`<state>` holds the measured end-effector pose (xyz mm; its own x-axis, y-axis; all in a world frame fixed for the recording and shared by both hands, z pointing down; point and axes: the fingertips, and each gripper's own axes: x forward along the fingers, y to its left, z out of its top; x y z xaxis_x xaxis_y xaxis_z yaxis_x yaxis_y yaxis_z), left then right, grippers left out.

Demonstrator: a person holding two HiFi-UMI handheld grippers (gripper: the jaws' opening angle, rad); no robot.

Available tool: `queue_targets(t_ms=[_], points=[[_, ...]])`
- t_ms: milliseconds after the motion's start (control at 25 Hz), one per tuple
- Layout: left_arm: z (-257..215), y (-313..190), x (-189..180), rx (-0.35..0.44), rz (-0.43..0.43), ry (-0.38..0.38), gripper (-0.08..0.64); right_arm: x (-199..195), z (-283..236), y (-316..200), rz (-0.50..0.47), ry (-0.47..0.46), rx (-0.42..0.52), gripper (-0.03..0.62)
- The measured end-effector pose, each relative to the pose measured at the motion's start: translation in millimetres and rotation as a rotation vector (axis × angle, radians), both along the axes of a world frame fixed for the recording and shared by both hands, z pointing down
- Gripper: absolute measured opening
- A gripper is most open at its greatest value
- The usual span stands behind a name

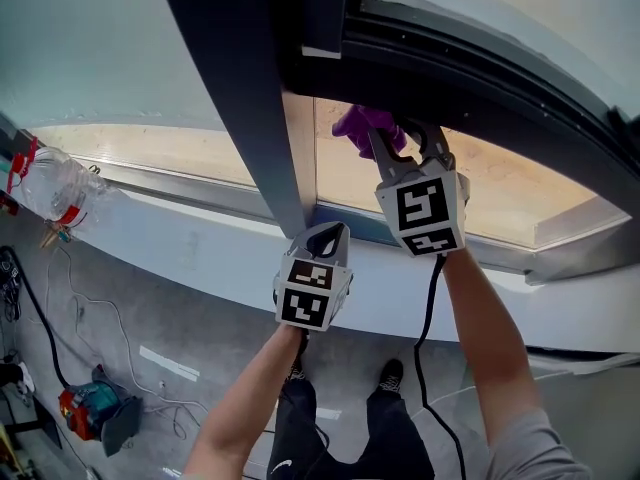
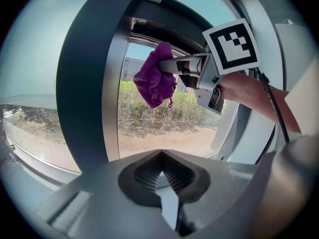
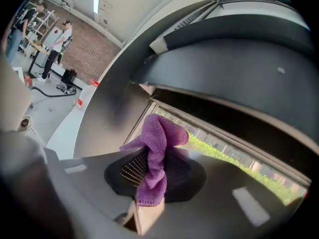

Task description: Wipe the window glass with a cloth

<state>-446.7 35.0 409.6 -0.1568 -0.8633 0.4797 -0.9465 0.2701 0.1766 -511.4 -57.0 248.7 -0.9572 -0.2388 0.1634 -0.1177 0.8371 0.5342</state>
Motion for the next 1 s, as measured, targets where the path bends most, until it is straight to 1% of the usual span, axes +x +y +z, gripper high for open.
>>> queue_targets(t_ms=[200,320,440,560,800,1000], points=[[-16.0,-3.7,2.2,0.016,0.01,-0.009,0.0,7.4,-27.6,-2.9,0.039,-0.124,-0.052,0.098],[-17.8,-4.9,0.7,0.021,0.005,-0.014,0.0,13.6,-31.6,-9.7,0.059,-0.169,-0.085,0.098],[-16.5,-5.0,-2.6,0.019,-0.006,-0.015,0.0,25.8,-35.4,-18.8,0.079,-0.201,-0.095,0.098],[-10.8,-7.6,-0.4,0.014,-0.01,-0.006,0.0,38.4,-36.8,-28.1,0.096,-0.218,-0.102,0.098],[4.5,-19.7,17.7,-0.003,0.022,0.012,0.0,62.1,-34.8,-45.8,0.13,-0.231,-0.084,0.1],[25.0,-25.8,21.4,-0.017,0.021,0.03,0.0,68.0,-14.2,-52.7,0.128,-0.219,-0.069,0.098]])
